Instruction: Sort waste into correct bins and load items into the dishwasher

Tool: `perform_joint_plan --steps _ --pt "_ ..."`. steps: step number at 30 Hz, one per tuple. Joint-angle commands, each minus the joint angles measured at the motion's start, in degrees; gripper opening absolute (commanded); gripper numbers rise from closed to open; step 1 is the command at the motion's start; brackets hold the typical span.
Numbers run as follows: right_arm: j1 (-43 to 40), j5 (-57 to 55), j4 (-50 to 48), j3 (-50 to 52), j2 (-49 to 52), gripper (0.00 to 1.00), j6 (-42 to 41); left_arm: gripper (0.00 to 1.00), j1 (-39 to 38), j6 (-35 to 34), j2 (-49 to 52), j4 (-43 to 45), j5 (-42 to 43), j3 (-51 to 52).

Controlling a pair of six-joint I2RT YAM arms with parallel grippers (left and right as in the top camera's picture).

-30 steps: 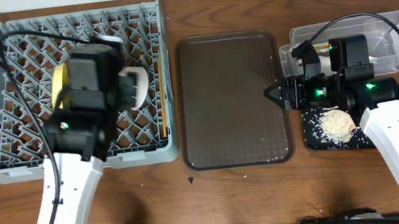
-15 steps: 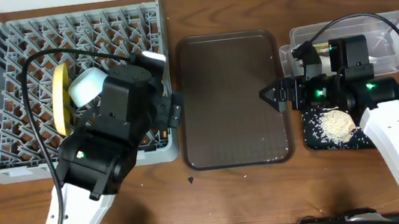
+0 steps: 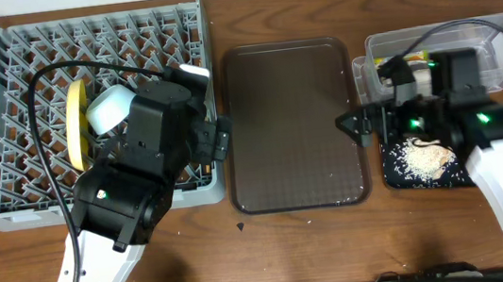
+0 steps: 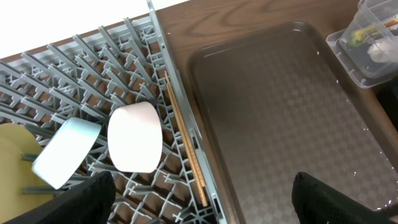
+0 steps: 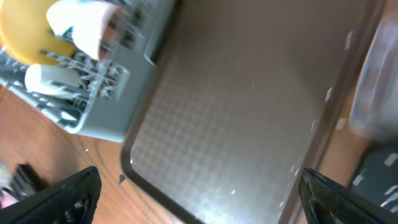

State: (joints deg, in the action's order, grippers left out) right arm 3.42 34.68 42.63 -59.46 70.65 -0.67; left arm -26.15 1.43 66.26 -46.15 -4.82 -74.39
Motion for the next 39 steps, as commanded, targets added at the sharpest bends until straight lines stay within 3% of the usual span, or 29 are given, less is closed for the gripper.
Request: perform_joint_plan --steps 1,8,21,27,39 --pt "-0.4 -2.2 -0.4 0.1 -11.8 0.99 12.8 0.91 -0.2 -0.7 0.1 -0.1 0.1 -0.5" --pt "-1.0 -16.3 -5.5 11.0 -30.9 0.99 13.8 0.91 -0.2 -0.7 0.1 -0.1 0.1 -0.5" --pt "-3.6 -16.9 -27.6 50.2 -67.0 0.99 11.6 0.91 -0.2 -0.7 0.1 -0.1 0.1 -0.5" --pt "-3.6 -17.8 -39.9 59.0 -70.4 0.99 8.8 0.91 -0.2 -0.7 0.1 -0.1 0.1 -0.5" --pt "-3.4 -18.6 -39.9 59.2 -70.4 0.99 8.9 0.91 -0.2 -0.7 0.1 -0.1 0.1 -0.5"
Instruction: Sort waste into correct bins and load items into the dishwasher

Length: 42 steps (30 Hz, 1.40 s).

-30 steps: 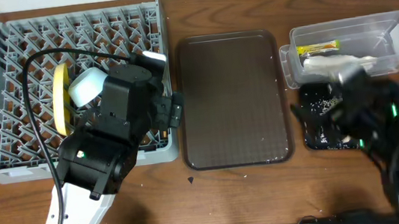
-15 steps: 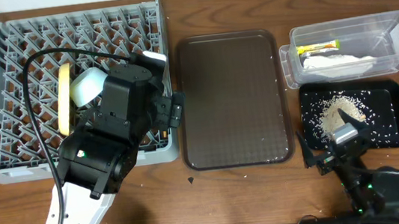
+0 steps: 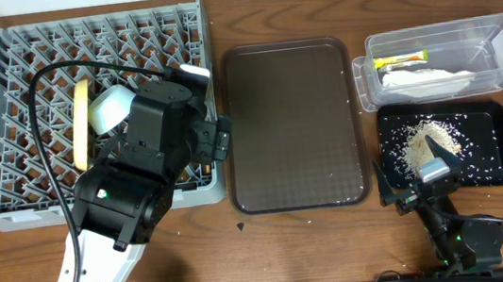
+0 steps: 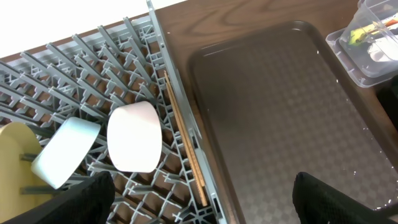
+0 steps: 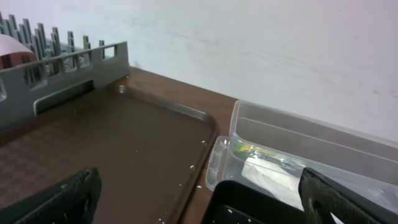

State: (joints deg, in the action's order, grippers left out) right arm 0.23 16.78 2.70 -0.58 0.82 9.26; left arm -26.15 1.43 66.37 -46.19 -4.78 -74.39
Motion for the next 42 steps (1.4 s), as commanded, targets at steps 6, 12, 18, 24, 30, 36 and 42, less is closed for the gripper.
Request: perform_joint_plan --steps 6,12,18,24,30,36,42 --pt "-0.2 -0.7 0.0 0.3 -0.5 0.99 -1.0 0.91 -0.2 -0.7 0.0 -0.1 0.1 -0.5" --pt "-0.2 -0.7 0.0 0.3 -0.5 0.99 -1.0 0.92 -0.2 -0.7 0.0 -0.1 0.1 -0.5" --pt "-0.2 -0.7 0.0 0.3 -0.5 0.99 -1.0 0.92 -0.2 -0.6 -0.1 -0.6 -0.6 -0.5" --pt "-0.2 -0.7 0.0 0.3 -0.5 0.99 -1.0 0.92 3.9 -0.3 -6.8 -0.9 -6.8 3.3" --pt "-0.2 -0.7 0.0 0.3 -0.5 0.99 -1.0 0.92 19.2 -2.8 -21.4 18.4 6.9 20.8" --pt "-0.2 -0.7 0.0 0.3 -0.5 0.99 -1.0 0.92 25.5 -2.8 -39.8 33.9 7.8 40.1" --pt "-0.2 -0.7 0.0 0.3 -0.5 0.99 -1.0 0.92 27.8 -2.8 -53.5 36.0 7.5 51.2"
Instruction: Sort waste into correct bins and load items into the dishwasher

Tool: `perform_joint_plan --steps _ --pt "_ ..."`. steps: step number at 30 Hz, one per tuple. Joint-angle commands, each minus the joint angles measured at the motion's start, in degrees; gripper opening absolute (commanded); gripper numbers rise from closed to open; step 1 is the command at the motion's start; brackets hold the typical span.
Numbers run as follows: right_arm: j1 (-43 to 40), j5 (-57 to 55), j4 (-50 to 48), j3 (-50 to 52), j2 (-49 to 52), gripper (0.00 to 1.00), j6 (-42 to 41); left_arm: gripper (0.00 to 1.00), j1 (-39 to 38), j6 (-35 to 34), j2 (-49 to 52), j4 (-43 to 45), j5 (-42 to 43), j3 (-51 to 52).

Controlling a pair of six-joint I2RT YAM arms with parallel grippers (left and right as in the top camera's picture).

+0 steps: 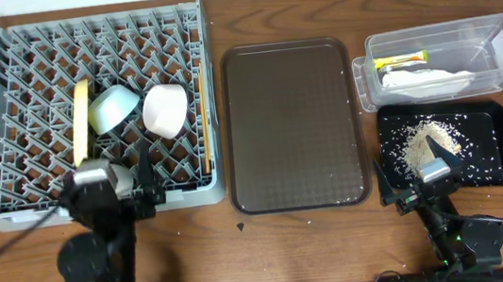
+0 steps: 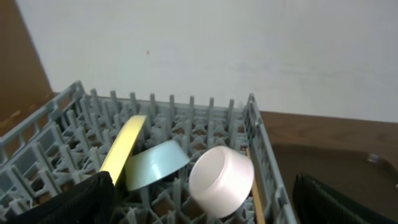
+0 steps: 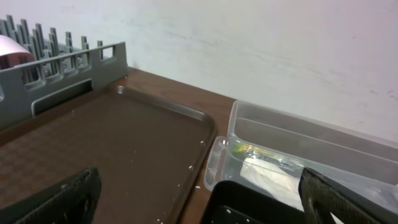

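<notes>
The grey dish rack (image 1: 11, 201) at the left holds a yellow plate (image 1: 83, 122) on edge, a pale blue bowl (image 1: 115, 107), a white cup (image 1: 164, 110) on its side and wooden chopsticks (image 1: 201, 118). The plate (image 2: 122, 149), bowl (image 2: 155, 171) and cup (image 2: 221, 180) also show in the left wrist view. My left gripper (image 1: 107, 184) sits low at the rack's near edge, open and empty. By the table's front right, my right gripper (image 1: 413, 170) is open and empty, with the black bin just beyond it.
A brown tray (image 1: 292, 125) lies bare in the middle. At the right, a clear bin (image 1: 437, 63) holds a wrapper and paper. In front of it, a black bin (image 1: 494, 146) holds food crumbs. A white wall stands behind the table.
My left arm was stretched over the rack's right side and is now drawn back low at the rack's near edge, uncovering the cup and chopsticks from above. The right arm has not moved.
First both arms were stretched out, the left over the rack and the right over the bins, both open. Then the right arm was back at the table's front edge while the left stayed over the rack. Now both are at the front edge, empty.
</notes>
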State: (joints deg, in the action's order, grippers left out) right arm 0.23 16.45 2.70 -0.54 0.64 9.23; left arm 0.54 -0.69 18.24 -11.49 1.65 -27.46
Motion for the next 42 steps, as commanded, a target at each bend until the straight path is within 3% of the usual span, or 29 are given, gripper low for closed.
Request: perform_joint_plan --steps 1,10,15,29,42 --pt "-0.2 -0.3 0.0 0.2 -0.3 0.99 -1.0 0.92 1.2 -0.7 -7.8 2.4 1.1 6.5" --pt "-0.2 -0.3 0.0 0.2 -0.3 0.99 -1.0 0.92 1.2 -0.7 -18.2 13.6 0.7 20.9" --pt "-0.2 -0.3 0.0 0.2 -0.3 0.99 -1.0 0.92 1.2 -0.7 -18.2 17.6 0.7 27.0" --pt "-0.2 -0.3 0.0 0.2 -0.3 0.99 -1.0 0.92 1.2 -0.7 -18.0 7.5 0.7 27.2" --pt "-0.2 -0.3 0.0 0.2 -0.3 0.99 -1.0 0.92 1.2 -0.7 -16.9 7.6 0.7 27.2"
